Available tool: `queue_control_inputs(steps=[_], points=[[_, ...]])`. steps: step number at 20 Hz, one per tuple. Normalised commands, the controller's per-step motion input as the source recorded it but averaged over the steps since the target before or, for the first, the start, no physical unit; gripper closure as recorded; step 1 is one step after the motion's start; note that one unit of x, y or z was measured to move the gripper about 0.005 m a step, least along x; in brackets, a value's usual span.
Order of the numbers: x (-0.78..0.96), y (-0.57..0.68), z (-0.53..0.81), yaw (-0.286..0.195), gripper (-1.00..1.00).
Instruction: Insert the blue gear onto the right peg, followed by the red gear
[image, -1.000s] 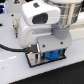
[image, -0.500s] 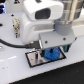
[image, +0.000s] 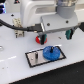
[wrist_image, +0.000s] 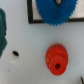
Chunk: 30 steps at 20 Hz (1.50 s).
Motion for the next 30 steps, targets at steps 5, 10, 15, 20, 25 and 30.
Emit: queue_control_inputs(steps=[5, 10, 15, 20, 25, 30], points=[[-0.58, 0.08, -0.07, 0.000, -1.00], [-0.49, -0.03, -0.25, 0.000, -1.00], [-0.37, -0.06, -0.31, 0.000, -1.00], [-0.31, -0.04, -0.26, 0.000, -1.00], [-0.22, -0.04, -0.23, 0.000, -1.00], [-0.19, -0.04, -0.20, 0.000, -1.00]])
